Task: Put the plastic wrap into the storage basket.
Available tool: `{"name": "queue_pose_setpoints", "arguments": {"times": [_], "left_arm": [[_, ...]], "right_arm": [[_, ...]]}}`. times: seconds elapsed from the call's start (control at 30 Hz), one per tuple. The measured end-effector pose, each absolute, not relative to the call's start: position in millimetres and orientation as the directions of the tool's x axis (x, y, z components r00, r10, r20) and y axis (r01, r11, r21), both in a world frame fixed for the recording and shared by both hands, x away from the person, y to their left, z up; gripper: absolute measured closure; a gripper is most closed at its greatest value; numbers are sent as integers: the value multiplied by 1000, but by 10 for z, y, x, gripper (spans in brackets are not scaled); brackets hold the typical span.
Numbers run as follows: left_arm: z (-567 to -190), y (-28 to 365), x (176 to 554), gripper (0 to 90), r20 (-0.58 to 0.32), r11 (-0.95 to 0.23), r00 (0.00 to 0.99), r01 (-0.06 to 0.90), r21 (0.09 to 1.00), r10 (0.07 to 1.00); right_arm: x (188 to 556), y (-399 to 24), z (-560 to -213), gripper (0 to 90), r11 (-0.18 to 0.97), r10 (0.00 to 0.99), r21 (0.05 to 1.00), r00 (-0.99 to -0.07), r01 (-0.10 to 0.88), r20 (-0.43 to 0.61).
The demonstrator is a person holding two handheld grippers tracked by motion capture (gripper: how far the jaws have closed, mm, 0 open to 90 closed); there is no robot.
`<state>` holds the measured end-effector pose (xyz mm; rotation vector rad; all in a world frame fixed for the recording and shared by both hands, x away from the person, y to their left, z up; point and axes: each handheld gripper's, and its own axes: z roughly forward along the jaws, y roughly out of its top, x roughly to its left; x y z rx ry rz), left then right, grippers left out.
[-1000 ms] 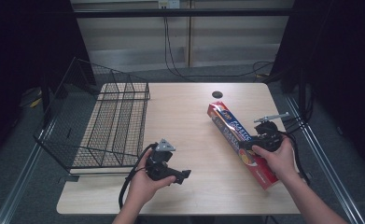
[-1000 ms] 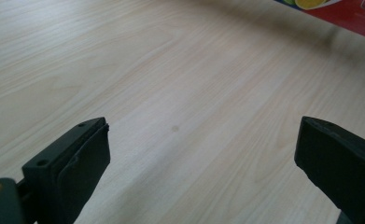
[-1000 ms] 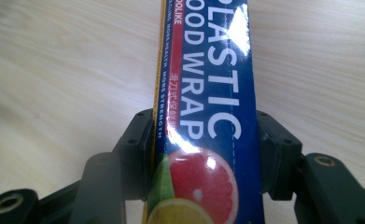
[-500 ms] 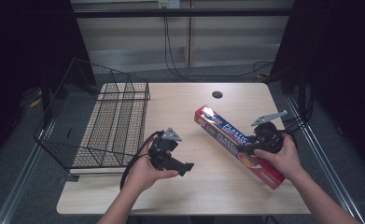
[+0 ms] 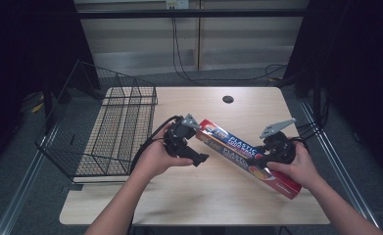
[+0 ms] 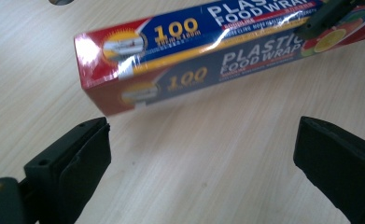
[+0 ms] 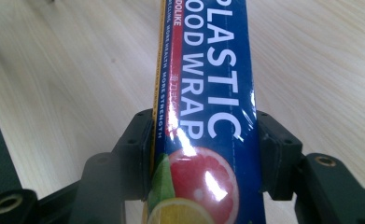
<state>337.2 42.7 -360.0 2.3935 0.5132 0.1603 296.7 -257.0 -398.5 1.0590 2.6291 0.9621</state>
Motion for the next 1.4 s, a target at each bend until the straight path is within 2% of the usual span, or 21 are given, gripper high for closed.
{"name": "queue_pose_setpoints", "arguments": {"times": [0.43, 0.77, 1.1, 1.23, 1.4], "left_arm": [[-3569, 181, 3540, 63, -49, -719, 941, 289, 632, 335], [-3561, 47, 3631, 77, -70, -753, 962, 250, 609, 263], [-3672, -177, 3650, 90, -74, -826, 984, 175, 536, 161], [-3711, -261, 3659, 99, -65, -832, 990, 139, 537, 123], [-3802, -389, 3680, 91, -81, -875, 995, 88, 476, 56]], "right_arm": [[2972, -2532, -3946, 463, 614, 586, 598, -805, 515, 92], [2992, -2456, -3934, 463, 671, 490, 605, -869, 430, 74], [3044, -2430, -3936, 461, 704, 439, 595, -896, 388, 65], [3051, -2426, -3935, 461, 710, 422, 599, -905, 369, 57], [3063, -2399, -3898, 462, 722, 404, 598, -914, 347, 43]]}}
